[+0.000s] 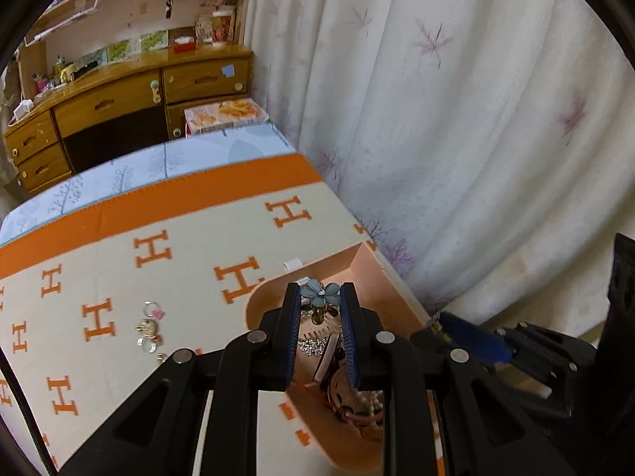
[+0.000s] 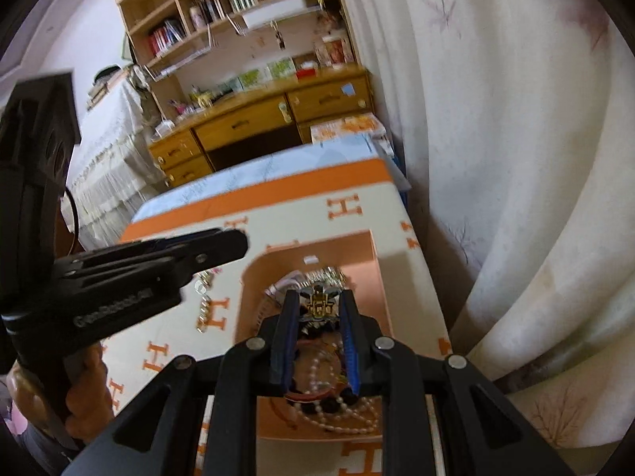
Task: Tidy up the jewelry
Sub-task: 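Open both tools over the pink tray to drop the brooch and gold charm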
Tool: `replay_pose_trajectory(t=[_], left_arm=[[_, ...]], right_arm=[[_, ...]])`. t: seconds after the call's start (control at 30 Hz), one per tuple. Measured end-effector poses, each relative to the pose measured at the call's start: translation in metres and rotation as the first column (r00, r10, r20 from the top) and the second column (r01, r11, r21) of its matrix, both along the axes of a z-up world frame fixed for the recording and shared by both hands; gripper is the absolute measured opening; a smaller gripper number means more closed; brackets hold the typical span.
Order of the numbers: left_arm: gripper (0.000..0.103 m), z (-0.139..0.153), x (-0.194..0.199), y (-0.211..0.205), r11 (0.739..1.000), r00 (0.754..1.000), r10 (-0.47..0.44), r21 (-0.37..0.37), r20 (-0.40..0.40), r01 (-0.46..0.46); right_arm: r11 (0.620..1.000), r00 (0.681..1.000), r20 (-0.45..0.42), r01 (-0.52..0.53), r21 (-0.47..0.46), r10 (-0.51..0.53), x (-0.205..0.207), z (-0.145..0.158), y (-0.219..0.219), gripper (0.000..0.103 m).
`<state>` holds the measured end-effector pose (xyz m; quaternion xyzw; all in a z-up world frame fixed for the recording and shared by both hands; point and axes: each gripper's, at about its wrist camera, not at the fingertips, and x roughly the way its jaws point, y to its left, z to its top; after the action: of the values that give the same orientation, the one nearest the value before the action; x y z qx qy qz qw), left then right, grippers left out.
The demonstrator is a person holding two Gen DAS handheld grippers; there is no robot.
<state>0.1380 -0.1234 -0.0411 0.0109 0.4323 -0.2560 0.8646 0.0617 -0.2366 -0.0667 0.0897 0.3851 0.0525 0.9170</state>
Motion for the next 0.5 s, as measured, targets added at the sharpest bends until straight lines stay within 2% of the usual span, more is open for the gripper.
replay_pose_trajectory(t=[0.17, 0.2, 0.27, 0.3, 0.33, 0.4, 0.5], left_arm=[[0.018, -0.022, 0.010, -0.011, 0.999, 0.999, 0.004, 0.043, -0.040, -0.002], [0.024, -0.026, 0.010, -0.011, 0.999, 0.999, 0.011, 0.054, -0.044, -0.009], [0.045, -0.028, 0.008, -0.010, 0.998, 0.999, 0.020, 0.066, -0.041, -0.017], [0.063, -0.028, 0.004, -0.008, 0.997, 0.999, 0.028, 0.068, -0.028, -0.026], [0.072, -0.027, 0.002, -0.007, 0.997, 0.999, 0.034, 0.067, -0.017, -0.033], [0.072, -0.022, -0.007, -0.001, 0.996, 0.998, 0.052, 0.077, 0.022, -0.054], [0.072, -0.018, -0.015, 0.009, 0.993, 0.997, 0.076, 0.083, 0.032, -0.078]], right_arm=[[0.999, 0.998, -0.065, 0.001, -0.036, -0.004, 0.005, -0.021, 0.001, 0.021], [0.999, 0.997, -0.076, 0.002, -0.037, -0.005, 0.006, -0.024, 0.000, 0.021], [1.000, 0.996, -0.090, -0.001, -0.021, -0.001, 0.005, -0.027, -0.001, 0.021], [1.000, 0.995, -0.095, -0.003, -0.007, 0.002, 0.004, -0.028, -0.002, 0.022], [1.000, 0.995, -0.101, -0.007, 0.008, 0.007, 0.003, -0.029, -0.004, 0.023], [0.999, 0.994, -0.106, -0.010, 0.031, 0.013, 0.000, -0.031, -0.004, 0.024], [0.999, 0.994, -0.104, -0.016, 0.046, 0.021, -0.007, -0.029, 0.000, 0.024]])
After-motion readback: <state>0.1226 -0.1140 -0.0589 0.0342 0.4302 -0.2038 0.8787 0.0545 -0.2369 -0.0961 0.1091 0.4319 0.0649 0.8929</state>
